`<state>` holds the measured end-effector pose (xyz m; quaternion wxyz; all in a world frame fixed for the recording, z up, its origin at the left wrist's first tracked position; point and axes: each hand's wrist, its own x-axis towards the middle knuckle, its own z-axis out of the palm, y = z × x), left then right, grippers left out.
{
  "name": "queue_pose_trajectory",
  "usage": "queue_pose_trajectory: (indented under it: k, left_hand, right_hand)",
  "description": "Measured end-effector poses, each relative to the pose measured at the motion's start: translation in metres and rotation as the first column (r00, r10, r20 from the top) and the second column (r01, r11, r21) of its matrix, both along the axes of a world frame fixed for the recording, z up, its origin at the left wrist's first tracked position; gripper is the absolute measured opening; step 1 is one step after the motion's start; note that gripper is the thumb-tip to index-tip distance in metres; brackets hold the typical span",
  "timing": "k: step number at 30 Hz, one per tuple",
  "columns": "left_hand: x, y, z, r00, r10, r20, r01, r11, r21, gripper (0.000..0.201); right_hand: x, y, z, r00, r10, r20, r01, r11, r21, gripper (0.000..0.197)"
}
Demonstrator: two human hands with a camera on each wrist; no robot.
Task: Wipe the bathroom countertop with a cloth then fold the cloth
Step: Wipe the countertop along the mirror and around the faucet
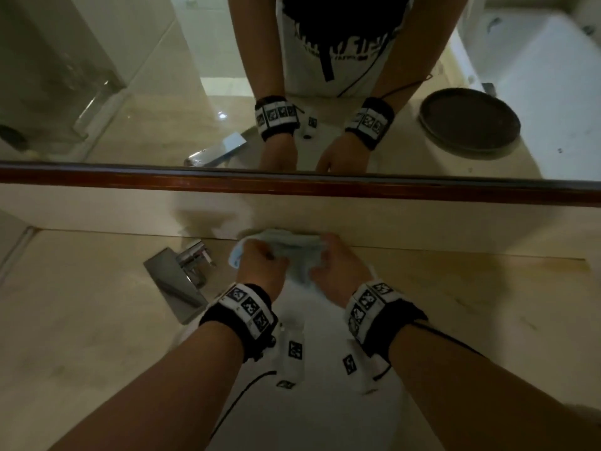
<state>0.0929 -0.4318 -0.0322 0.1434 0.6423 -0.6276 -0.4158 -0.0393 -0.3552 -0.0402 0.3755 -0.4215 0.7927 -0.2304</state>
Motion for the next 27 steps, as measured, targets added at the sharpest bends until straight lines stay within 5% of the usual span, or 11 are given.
queue_pose_trajectory:
  k: [3,6,9,19,27]
  left_hand:
    - [-0.008,0.001,-0.014,0.85,-0.403,0.339,0.446,0.893,-0.056,0.03]
    - [-0.011,-0.007,-0.028,0.719,-0.456,0.524,0.552,0.833,-0.032,0.043]
    - [-0.022,-0.011,-0.041,0.61,-0.543,0.577,0.633,0.772,0.056,0.048]
    - [-0.109,0.039,-0.054,0.606,-0.665,0.437,0.72,0.692,0.056,0.054]
    - [-0.17,0.077,-0.055,0.58,-0.72,0.381,0.766,0.641,0.046,0.055]
  right_hand:
    - [0.012,0.004,-0.023,0.872,0.324,-0.368,-0.301,0.946,0.119,0.059]
    - [0.003,0.01,-0.042,0.735,0.375,-0.565,-0.309,0.927,0.214,0.054]
    - [-0.013,0.016,-0.049,0.749,0.347,-0.565,-0.29,0.938,0.192,0.053]
    - [-0.103,0.072,-0.047,0.783,0.314,-0.537,-0.145,0.932,0.333,0.064]
    - [-0.162,0.113,-0.054,0.859,0.169,-0.483,-0.015,0.952,0.307,0.046]
